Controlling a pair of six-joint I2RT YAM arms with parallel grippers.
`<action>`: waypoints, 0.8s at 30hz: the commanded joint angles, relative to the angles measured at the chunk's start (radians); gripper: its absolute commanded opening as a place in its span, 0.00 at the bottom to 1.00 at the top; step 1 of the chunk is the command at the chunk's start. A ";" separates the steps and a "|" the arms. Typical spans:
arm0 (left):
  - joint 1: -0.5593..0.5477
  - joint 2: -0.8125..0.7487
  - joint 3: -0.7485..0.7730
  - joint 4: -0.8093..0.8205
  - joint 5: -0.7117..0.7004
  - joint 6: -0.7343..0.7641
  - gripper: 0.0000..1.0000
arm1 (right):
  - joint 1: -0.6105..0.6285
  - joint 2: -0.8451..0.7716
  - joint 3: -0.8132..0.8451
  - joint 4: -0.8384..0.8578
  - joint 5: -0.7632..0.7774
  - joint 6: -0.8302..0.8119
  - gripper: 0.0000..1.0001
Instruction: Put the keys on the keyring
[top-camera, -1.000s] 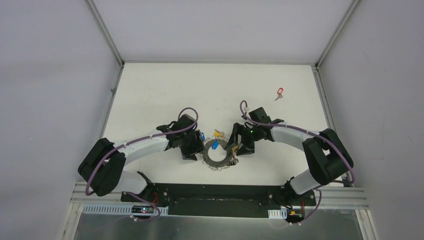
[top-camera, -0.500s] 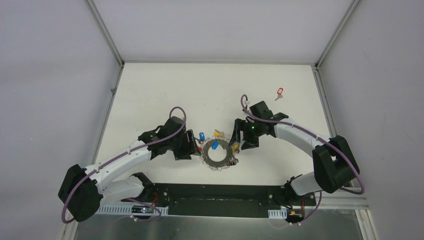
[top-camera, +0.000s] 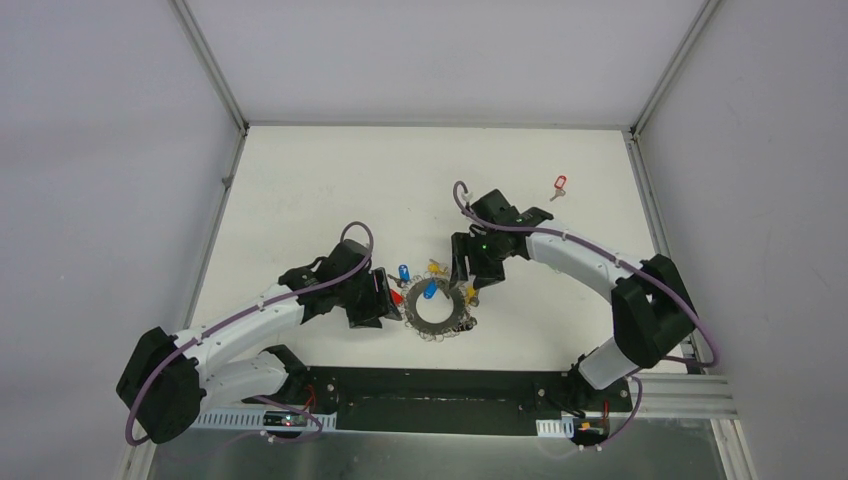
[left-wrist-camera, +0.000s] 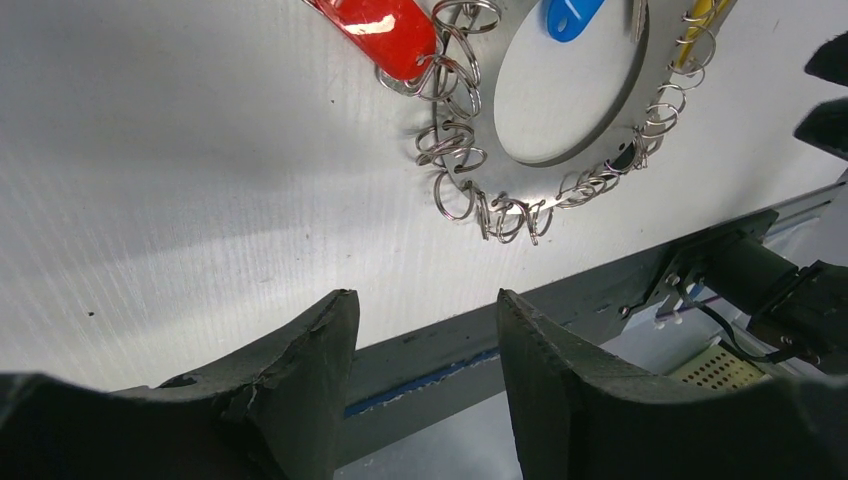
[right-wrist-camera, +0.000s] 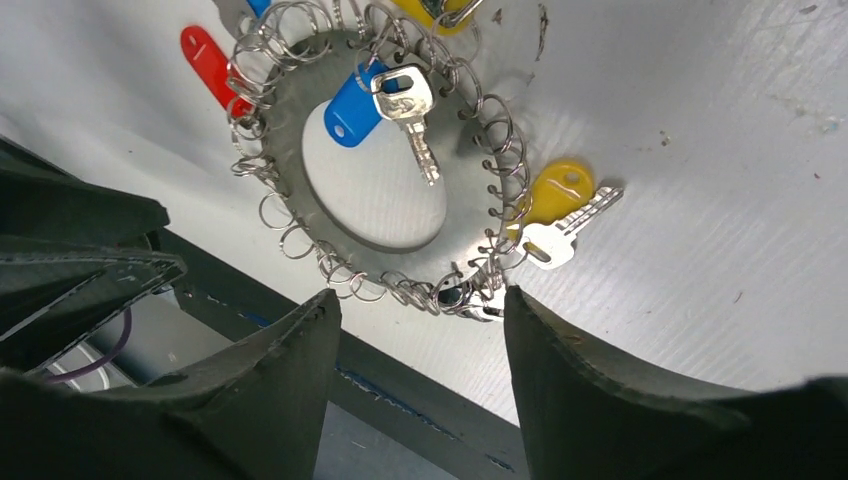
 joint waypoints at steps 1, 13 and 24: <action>0.004 -0.026 -0.003 0.037 0.016 -0.012 0.54 | -0.003 0.053 0.053 -0.009 -0.009 -0.014 0.61; 0.004 -0.026 0.007 0.038 -0.011 -0.009 0.52 | -0.007 0.114 0.036 0.174 -0.224 0.086 0.51; 0.006 0.112 0.063 0.062 0.026 0.042 0.43 | 0.092 0.241 0.056 0.296 -0.355 0.112 0.51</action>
